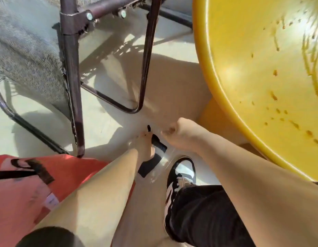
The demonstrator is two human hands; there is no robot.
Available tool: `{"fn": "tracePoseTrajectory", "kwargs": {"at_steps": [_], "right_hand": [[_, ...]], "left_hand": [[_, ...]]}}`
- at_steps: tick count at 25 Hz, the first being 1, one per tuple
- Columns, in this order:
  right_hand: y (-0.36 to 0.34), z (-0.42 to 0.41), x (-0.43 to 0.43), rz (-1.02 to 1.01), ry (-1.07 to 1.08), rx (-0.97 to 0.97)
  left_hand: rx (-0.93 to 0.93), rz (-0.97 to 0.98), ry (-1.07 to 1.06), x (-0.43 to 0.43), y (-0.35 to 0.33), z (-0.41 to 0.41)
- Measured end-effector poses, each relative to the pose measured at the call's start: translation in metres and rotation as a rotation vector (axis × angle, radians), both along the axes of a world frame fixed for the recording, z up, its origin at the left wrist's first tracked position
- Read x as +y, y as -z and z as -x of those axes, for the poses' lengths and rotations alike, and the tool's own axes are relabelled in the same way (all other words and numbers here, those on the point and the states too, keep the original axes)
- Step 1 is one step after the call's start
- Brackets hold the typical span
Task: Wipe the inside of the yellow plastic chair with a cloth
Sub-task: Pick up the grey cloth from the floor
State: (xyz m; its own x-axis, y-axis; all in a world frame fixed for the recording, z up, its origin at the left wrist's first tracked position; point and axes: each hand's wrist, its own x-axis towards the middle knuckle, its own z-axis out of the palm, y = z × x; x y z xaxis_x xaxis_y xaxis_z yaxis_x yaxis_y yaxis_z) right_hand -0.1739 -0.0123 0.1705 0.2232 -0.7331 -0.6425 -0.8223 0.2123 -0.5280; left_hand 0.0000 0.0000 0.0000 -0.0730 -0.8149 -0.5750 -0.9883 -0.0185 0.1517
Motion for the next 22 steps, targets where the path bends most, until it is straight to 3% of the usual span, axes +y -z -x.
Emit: {"fn": "tracePoseTrajectory", "kwargs": {"at_steps": [6,11,13,16,22], "right_hand": [[0.017,0.006,-0.013,-0.015,-0.029,0.131],[-0.016,-0.002,-0.009,-0.068,-0.087,0.11],[-0.048,0.004,-0.008,-0.08,-0.114,0.137],[-0.101,0.019,-0.006,-0.13,-0.027,0.0],[-0.21,0.101,0.034,0.187,0.161,-0.429]], "left_hand": [[-0.109,-0.003,-0.165,0.004,0.025,0.002],[0.176,-0.074,-0.192,0.007,-0.02,0.01],[0.281,-0.002,-0.197,0.001,-0.067,0.02],[0.373,0.21,-0.181,-0.013,-0.175,0.033],[0.493,0.504,0.125,-0.003,-0.418,0.099]]}}
